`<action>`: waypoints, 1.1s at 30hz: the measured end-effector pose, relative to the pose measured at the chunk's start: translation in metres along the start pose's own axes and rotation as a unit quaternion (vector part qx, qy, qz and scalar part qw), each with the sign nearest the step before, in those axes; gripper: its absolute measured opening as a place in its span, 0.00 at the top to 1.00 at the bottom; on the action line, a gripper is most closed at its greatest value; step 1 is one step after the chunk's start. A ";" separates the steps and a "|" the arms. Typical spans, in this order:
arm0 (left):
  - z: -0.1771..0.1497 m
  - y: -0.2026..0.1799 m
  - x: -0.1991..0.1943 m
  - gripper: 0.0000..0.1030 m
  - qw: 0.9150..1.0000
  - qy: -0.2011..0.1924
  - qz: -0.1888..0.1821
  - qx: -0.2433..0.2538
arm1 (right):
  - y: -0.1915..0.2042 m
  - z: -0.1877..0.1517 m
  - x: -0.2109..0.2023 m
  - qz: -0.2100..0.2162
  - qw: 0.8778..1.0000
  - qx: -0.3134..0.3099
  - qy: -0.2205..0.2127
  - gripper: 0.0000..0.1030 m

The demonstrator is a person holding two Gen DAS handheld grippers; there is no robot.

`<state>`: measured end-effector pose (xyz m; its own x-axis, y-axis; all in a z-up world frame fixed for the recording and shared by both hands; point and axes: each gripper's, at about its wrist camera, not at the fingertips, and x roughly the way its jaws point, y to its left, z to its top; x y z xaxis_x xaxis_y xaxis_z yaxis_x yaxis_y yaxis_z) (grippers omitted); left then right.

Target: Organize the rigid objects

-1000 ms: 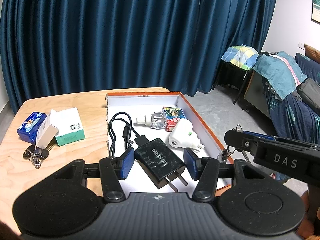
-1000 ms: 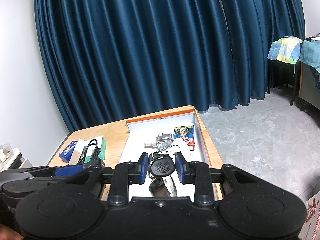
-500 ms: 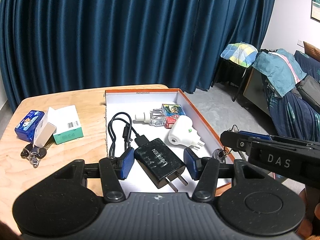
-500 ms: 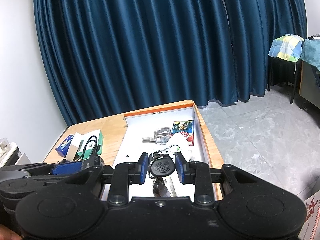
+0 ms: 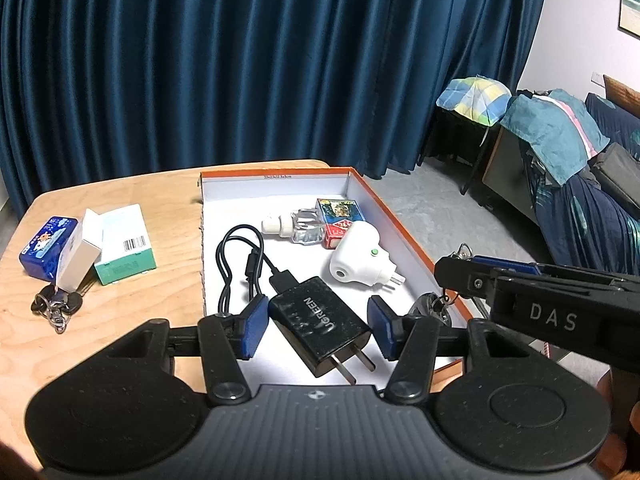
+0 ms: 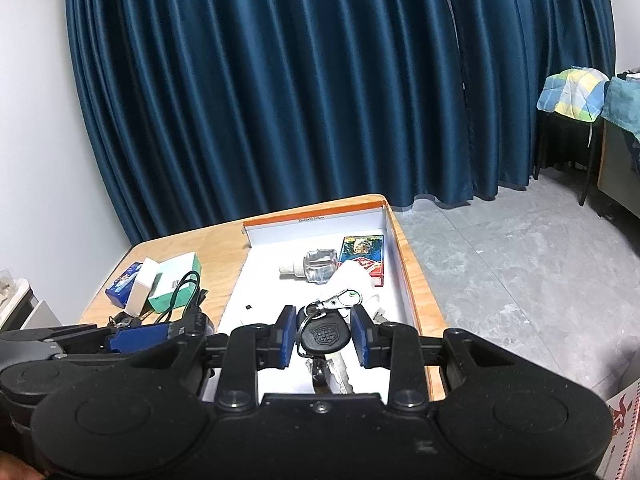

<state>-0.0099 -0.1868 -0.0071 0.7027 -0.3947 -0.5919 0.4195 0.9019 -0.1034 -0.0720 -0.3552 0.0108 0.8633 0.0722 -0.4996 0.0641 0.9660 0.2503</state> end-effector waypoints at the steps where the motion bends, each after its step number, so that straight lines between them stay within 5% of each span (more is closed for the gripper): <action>1: -0.001 -0.001 0.001 0.47 1.000 0.001 -0.001 0.001 | -0.001 0.000 0.000 0.000 1.000 0.001 0.001 0.64; 33: -0.005 -0.001 0.022 0.47 0.999 0.041 -0.004 0.009 | -0.005 -0.008 0.027 -0.019 0.999 0.005 0.039 0.63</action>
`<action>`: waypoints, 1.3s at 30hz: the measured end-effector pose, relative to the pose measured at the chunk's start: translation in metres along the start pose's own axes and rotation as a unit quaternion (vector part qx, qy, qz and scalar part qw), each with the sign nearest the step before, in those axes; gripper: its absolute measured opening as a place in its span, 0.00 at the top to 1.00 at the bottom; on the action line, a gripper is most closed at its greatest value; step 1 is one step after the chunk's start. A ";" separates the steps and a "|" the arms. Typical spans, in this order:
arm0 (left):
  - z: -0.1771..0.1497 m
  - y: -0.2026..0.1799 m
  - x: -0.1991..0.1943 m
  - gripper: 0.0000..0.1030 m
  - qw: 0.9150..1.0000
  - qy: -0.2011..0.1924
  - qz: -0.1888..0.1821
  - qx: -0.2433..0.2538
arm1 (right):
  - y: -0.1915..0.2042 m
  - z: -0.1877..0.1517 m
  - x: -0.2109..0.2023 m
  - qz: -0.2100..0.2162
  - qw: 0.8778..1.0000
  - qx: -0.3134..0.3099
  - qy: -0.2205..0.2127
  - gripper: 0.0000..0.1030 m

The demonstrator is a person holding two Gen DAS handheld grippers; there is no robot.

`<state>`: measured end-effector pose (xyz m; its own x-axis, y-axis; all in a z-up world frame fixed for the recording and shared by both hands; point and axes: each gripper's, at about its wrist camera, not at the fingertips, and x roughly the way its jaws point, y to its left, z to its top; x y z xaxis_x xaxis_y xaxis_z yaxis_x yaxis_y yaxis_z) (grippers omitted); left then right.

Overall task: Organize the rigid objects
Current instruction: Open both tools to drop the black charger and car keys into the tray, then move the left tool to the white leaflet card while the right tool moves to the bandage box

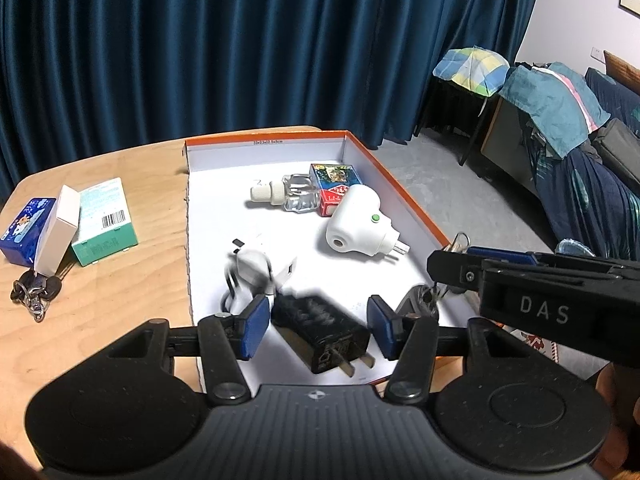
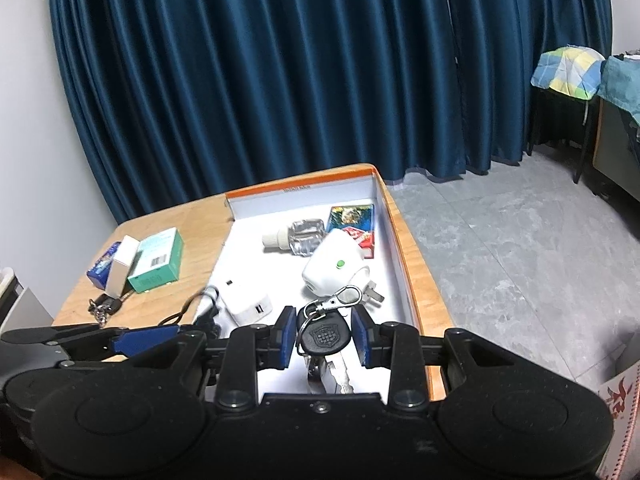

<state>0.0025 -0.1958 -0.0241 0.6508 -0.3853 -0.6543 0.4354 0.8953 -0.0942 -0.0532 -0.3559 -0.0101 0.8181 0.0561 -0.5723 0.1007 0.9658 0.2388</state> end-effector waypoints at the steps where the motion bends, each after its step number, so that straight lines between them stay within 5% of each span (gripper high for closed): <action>1: 0.000 0.000 0.000 0.46 1.000 0.000 0.001 0.000 | 0.000 0.000 0.000 0.000 1.000 0.001 -0.002 0.63; 6: 0.003 0.003 -0.006 0.38 1.000 -0.008 0.006 -0.005 | 0.002 0.002 -0.004 -0.008 1.000 -0.001 -0.008 0.59; 11: 0.003 0.020 -0.022 0.32 0.999 -0.017 0.026 -0.018 | 0.013 0.004 -0.013 0.003 1.000 -0.005 -0.024 0.40; 17: -0.003 0.061 -0.046 0.29 0.996 -0.020 0.068 -0.051 | 0.046 0.005 -0.013 0.027 0.999 -0.035 -0.020 0.32; 29: -0.015 0.153 -0.074 0.24 0.981 -0.018 0.123 -0.150 | 0.108 0.006 -0.001 0.068 0.994 -0.082 -0.011 0.30; 39: 0.037 0.180 -0.045 0.20 0.978 -0.041 0.143 -0.143 | 0.107 0.010 0.006 0.064 0.994 -0.088 -0.014 0.29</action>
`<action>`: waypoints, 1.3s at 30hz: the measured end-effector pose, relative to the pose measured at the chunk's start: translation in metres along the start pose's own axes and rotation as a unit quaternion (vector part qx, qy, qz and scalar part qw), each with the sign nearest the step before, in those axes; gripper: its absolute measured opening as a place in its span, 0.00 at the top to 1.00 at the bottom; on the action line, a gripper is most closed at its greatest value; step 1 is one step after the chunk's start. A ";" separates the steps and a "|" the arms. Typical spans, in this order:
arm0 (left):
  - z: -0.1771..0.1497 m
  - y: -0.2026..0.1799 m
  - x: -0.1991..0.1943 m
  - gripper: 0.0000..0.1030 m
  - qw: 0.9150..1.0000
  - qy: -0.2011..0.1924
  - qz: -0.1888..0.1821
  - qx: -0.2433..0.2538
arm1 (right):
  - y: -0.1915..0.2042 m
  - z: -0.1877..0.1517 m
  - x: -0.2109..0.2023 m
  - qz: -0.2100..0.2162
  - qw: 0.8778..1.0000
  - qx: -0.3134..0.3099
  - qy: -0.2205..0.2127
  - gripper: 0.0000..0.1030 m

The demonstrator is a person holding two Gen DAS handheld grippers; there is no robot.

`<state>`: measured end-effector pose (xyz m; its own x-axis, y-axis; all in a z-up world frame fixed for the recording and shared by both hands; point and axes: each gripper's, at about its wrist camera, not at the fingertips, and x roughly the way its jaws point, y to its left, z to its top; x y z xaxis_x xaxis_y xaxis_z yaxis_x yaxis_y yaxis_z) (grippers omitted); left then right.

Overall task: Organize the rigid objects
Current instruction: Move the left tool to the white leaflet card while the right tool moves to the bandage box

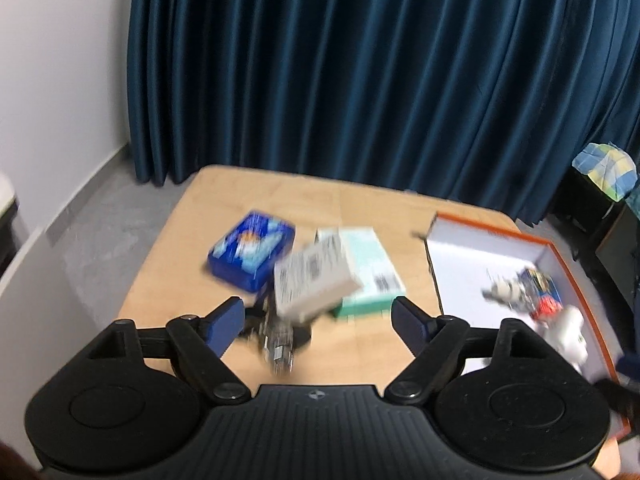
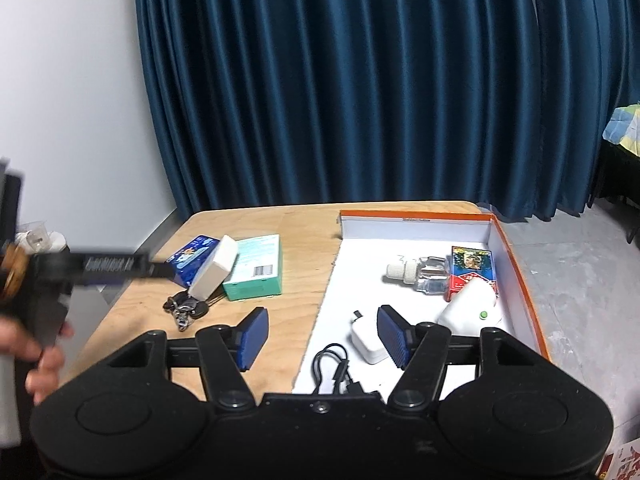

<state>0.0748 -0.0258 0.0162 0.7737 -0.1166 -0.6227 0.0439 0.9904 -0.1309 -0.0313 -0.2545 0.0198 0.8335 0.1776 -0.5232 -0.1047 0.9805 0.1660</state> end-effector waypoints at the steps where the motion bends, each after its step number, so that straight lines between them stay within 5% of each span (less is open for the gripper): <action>1: 0.007 -0.002 0.007 0.20 1.000 -0.002 0.002 0.002 | -0.002 0.000 0.002 0.000 1.000 0.001 0.001 0.29; 10: 0.069 -0.010 0.085 0.20 0.999 0.010 0.053 0.003 | -0.024 -0.002 0.019 0.001 1.000 0.019 0.008 0.29; 16: 0.063 -0.011 0.119 0.22 0.994 0.059 0.081 0.044 | -0.027 -0.003 0.029 0.004 1.000 0.015 0.008 0.29; 25: -0.003 0.008 0.045 0.19 0.991 0.074 -0.001 0.113 | -0.023 0.000 0.020 0.003 1.000 0.019 -0.007 0.28; 30: -0.052 0.039 0.002 0.19 0.988 0.086 0.011 0.124 | -0.014 0.002 0.007 0.007 1.000 0.007 -0.020 0.26; 36: -0.061 0.052 -0.030 0.11 0.996 0.049 -0.007 0.077 | -0.002 0.006 -0.003 0.016 1.000 -0.001 -0.026 0.26; 39: -0.053 0.035 -0.017 0.07 0.991 0.022 -0.025 0.130 | 0.005 0.008 -0.004 0.021 0.999 -0.008 -0.026 0.25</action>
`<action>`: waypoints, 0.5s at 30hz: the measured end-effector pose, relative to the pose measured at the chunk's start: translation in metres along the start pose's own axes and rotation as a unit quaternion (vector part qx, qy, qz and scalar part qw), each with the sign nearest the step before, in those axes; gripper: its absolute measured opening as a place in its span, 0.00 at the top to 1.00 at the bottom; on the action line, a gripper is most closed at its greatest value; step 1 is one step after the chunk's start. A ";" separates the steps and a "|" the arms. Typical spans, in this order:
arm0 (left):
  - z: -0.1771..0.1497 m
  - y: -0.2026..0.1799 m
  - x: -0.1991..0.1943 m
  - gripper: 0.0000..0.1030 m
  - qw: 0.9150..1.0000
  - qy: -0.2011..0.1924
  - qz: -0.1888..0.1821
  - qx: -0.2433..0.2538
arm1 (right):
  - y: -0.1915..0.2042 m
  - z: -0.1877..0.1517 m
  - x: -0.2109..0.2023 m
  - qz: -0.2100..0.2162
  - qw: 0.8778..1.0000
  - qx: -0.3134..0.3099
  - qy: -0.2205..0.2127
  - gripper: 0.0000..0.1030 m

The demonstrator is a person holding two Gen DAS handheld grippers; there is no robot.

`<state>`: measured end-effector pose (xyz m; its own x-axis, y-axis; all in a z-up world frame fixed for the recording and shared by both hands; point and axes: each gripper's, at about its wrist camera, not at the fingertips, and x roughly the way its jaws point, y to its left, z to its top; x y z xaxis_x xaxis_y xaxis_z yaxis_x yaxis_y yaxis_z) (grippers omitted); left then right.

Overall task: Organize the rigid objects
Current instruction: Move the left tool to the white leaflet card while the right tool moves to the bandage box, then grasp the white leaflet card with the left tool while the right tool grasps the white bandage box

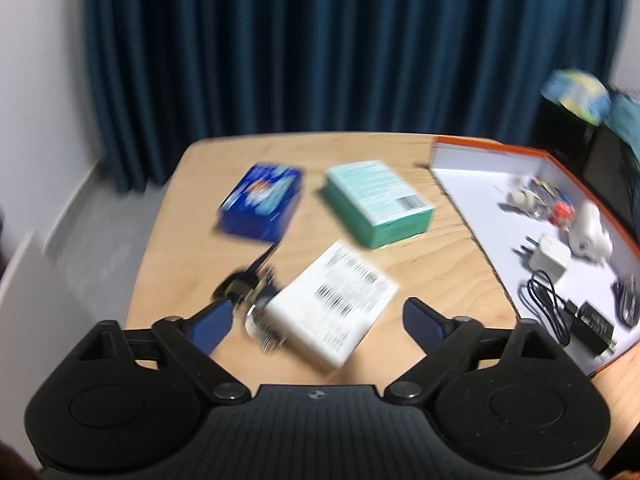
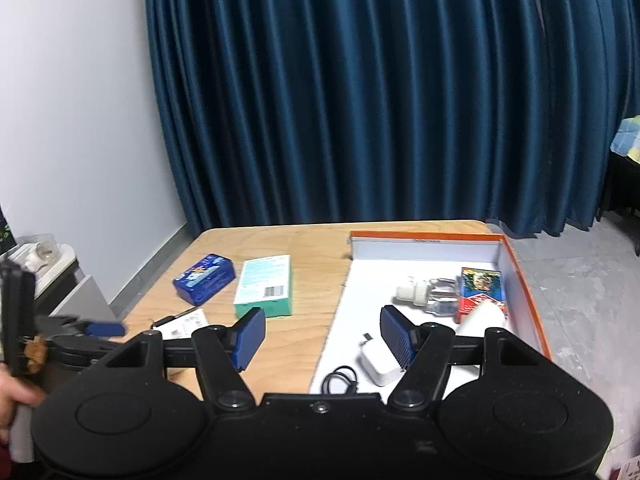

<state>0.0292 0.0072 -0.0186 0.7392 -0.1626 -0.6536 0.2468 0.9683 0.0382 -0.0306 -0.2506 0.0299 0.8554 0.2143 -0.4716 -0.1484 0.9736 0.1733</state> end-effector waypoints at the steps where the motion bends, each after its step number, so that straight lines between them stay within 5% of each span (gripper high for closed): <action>1: 0.003 -0.006 0.003 0.07 1.000 -0.006 0.001 0.029 | 0.002 0.000 -0.001 0.001 1.000 -0.002 -0.001 0.25; 4: 0.009 -0.022 0.022 0.07 0.991 -0.006 0.001 0.132 | 0.004 0.002 -0.002 -0.003 1.000 -0.007 -0.003 0.24; 8: 0.011 -0.025 0.040 0.19 0.979 0.021 -0.025 0.199 | 0.002 0.002 0.006 -0.002 1.000 0.002 0.009 0.24; 11: 0.004 -0.016 0.049 0.40 0.982 0.029 -0.034 0.184 | 0.004 0.003 0.023 0.010 1.000 0.013 0.026 0.24; 15: 0.005 -0.002 0.042 0.42 0.994 0.017 -0.028 0.106 | 0.016 0.007 0.061 0.033 0.998 0.012 0.058 0.22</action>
<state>0.0632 -0.0027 -0.0425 0.7005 -0.2053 -0.6835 0.4154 0.8960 0.1567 0.0224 -0.2224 0.0104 0.7810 0.2866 -0.5550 -0.1897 0.9554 0.2265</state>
